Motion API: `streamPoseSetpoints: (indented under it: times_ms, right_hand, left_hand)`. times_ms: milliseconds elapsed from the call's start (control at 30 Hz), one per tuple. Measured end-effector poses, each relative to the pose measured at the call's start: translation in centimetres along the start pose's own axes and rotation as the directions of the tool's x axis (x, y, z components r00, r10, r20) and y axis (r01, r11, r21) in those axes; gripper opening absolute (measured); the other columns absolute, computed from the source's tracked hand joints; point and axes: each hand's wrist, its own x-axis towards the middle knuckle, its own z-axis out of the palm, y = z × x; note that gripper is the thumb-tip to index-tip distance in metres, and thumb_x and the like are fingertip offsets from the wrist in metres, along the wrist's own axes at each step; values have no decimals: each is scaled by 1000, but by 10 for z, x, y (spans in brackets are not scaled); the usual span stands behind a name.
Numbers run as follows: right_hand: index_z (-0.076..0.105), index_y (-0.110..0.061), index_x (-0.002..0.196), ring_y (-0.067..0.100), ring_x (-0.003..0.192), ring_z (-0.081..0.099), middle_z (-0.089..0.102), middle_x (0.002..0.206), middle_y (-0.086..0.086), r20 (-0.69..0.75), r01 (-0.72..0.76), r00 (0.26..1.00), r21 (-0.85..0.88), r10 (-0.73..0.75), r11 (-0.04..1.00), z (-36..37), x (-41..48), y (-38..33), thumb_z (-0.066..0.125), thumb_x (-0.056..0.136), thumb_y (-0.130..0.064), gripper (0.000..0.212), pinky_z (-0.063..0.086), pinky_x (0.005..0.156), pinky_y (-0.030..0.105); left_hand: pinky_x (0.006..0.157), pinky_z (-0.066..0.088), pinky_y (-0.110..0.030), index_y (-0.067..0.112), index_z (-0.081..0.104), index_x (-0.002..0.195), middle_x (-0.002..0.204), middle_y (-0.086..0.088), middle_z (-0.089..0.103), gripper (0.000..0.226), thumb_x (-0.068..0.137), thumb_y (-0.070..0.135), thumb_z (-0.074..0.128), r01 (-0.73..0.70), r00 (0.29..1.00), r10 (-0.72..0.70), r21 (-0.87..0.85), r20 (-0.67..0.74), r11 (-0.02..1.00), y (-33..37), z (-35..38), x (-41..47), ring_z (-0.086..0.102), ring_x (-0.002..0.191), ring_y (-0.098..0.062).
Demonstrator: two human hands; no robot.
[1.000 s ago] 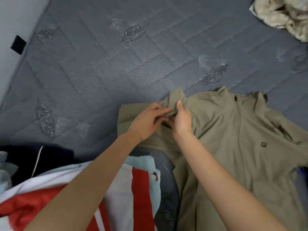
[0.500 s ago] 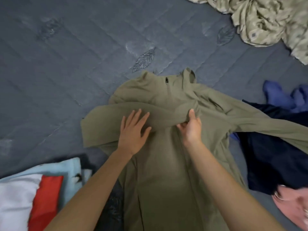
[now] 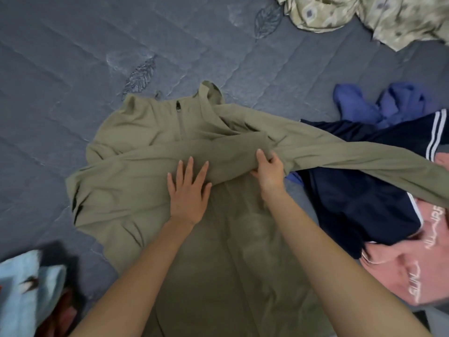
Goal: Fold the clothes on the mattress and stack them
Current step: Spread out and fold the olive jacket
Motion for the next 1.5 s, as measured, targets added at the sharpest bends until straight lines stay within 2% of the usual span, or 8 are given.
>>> streamPoseSetpoints:
  times_ms: [100,200,333,533,700,1067,1300,1500]
  right_hand:
    - [53,-4,135,25,125,54,58,135,12,47,83,996,-180,-76,980,-13,-1,2,56,99,-18,39,42,109,45]
    - [47,-7,141,23,128,50,54,138,11,113,242,970,-393,-215,887,-34,-4,-4,58,98,-18,46,39,110,40]
    - [31,-17,151,28,132,39,42,146,9,292,465,862,-780,-414,419,-66,-3,-24,52,99,-31,58,36,107,41]
    - [22,-22,154,23,133,38,42,146,4,391,512,788,-845,-476,153,-125,17,-60,48,99,-27,61,27,108,36]
    - [18,-23,155,25,143,26,31,155,4,367,470,806,-874,-463,125,-183,38,-62,51,99,-29,66,21,116,40]
    - [18,-24,155,25,148,16,21,161,5,140,245,915,-938,-378,245,-311,78,-38,52,98,-27,67,11,120,46]
    - [22,-26,155,25,150,10,20,162,4,75,198,921,-935,-382,293,-363,95,-22,60,93,-40,74,-1,119,51]
    - [23,-25,154,25,150,10,21,161,5,-107,26,953,-903,-283,429,-405,102,-11,61,89,-48,79,4,120,53]
  left_hand:
    - [118,2,-55,37,12,153,163,-8,1,60,100,42,40,-4,1000,6,72,-26,997,15,0,-2,0,149,-32]
    - [115,10,-60,30,30,151,160,-13,19,61,94,34,55,-154,973,178,162,-145,975,47,-11,0,17,147,-38]
    - [113,20,-63,25,40,147,156,-15,30,63,89,25,63,-291,906,364,307,-217,906,92,-22,13,27,143,-40]
    - [113,18,-64,25,38,148,156,-13,29,60,92,28,59,-257,918,315,246,-239,935,163,-25,22,27,144,-38]
    - [115,13,-62,25,28,151,159,-14,22,65,93,28,58,-309,916,355,239,-187,921,215,-24,35,21,146,-36]
    - [116,8,-59,26,21,153,161,-10,15,68,94,28,53,-491,857,514,253,-33,834,318,11,44,14,148,-34]
    - [118,3,-56,29,13,154,162,-5,13,61,101,36,43,-565,825,556,165,101,808,362,40,42,8,150,-27]
    - [120,4,-45,20,38,147,155,-1,33,45,103,26,43,-649,755,643,3,131,761,406,53,48,22,147,-20]
